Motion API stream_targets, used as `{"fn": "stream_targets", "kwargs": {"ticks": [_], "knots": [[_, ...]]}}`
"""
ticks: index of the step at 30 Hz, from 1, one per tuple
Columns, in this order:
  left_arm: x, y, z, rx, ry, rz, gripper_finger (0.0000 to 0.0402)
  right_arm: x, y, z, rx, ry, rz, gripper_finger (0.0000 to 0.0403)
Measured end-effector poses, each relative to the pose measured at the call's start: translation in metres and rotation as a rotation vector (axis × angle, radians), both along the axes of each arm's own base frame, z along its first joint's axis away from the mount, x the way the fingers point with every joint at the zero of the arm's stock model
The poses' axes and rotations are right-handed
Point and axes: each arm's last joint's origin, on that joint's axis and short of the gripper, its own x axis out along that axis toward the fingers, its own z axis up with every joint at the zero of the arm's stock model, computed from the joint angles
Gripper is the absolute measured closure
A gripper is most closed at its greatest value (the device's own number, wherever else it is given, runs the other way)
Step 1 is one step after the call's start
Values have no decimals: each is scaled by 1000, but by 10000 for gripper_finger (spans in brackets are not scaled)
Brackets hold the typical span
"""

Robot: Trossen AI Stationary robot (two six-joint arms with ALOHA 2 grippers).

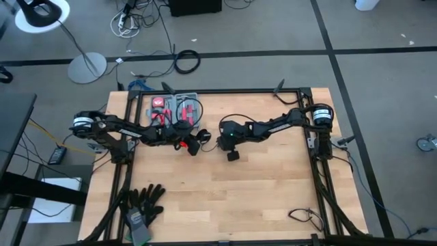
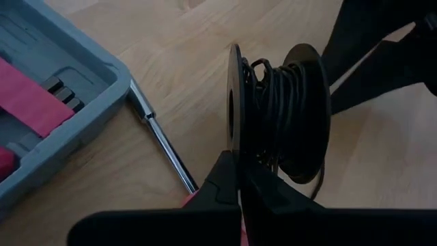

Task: Coil cords
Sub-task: Coil the black wire onto the spool

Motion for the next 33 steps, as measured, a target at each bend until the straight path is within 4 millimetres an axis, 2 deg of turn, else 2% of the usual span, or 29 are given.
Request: {"fn": "stream_targets", "kwargs": {"ticks": [7,11,14,17,24,29,33], "knots": [[2,0,2,4,-21,1,402,11,-2,-22,42,-5,19,319],[1,0,2,5,-16,3,402,16,1,-23,83,14,-15,362],[1,1,2,4,-15,3,402,14,5,-17,83,35,-29,395],[1,1,2,7,-15,7,402,13,12,-12,85,34,-52,399],[1,1,1,9,-9,9,402,18,33,3,108,-52,11,401],[0,1,0,6,11,9,402,30,32,19,100,-131,-25,402],[-1,0,-1,-5,26,-1,402,35,28,38,27,-196,-109,402]]}}
